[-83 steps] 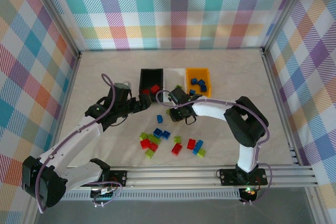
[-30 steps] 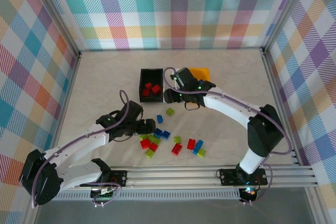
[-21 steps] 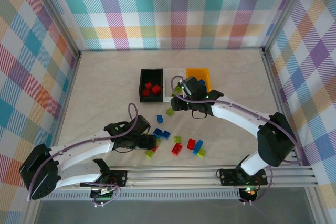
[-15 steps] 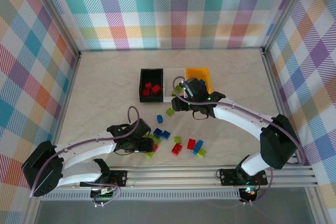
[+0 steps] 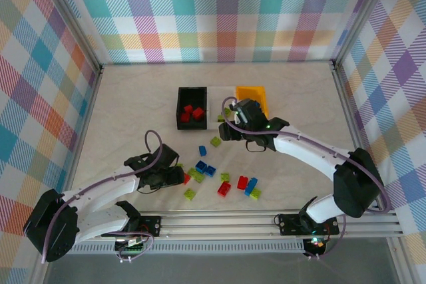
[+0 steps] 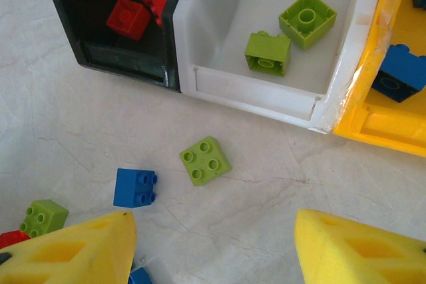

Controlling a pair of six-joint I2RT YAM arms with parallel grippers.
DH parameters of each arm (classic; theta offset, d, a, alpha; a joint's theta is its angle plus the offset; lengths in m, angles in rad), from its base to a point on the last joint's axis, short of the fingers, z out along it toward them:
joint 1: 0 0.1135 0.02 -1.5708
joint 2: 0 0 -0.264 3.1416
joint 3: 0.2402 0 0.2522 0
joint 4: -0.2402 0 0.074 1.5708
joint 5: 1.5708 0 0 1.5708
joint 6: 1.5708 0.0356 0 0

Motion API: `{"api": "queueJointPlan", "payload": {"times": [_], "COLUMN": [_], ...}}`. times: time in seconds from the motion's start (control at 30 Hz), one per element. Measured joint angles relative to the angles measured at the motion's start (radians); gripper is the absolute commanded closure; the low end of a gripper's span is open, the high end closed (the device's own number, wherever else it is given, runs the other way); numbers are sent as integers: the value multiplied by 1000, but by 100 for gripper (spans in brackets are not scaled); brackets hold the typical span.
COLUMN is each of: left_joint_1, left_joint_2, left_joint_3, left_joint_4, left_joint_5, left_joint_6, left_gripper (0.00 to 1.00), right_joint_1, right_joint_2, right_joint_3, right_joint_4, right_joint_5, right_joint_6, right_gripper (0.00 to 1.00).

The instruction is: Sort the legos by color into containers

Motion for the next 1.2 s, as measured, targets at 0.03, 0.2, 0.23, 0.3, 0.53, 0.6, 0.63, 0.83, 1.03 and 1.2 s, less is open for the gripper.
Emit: {"api": "queueJointPlan", "payload": {"times": [0.03, 0.2, 0.23, 0.3, 0.53, 0.6, 0.63, 0.83, 1.03, 1.2], "left_joint_1": [0, 0, 0, 0, 26, 33, 35, 39, 39, 39], "left_joint_2": [3, -3, -12, -34, -74, -48, -31, 45, 80, 19], "left_joint_3": [0, 0, 0, 5, 26, 26, 26, 40, 56, 58], "left_joint_4": [1, -2, -8, -36, -87, -84, -77, 27, 77, 16], "left_joint_5": [1, -5, -12, -33, -87, -87, -83, -53, -33, -26], "left_joint_6": [2, 14, 19, 19, 23, 24, 27, 48, 58, 68], "left_gripper": [26, 34, 35, 35, 31, 30, 30, 35, 24, 23], "right_joint_1": [-3, -6, -6, -6, -6, -6, -6, -7, -15, -25], "right_joint_2": [0, 0, 0, 0, 0, 0, 0, -3, -19, -28], "right_joint_3": [0, 0, 0, 0, 0, 0, 0, 0, 0, 0], "right_joint_4": [0, 0, 0, 1, 0, 0, 0, 0, 0, 0], "right_joint_5": [0, 0, 0, 0, -1, -1, 0, 0, 0, -1], "right_joint_6": [0, 0, 0, 0, 0, 0, 0, 0, 0, 0], "right_gripper": [35, 35, 35, 36, 36, 35, 35, 35, 35, 35]}}
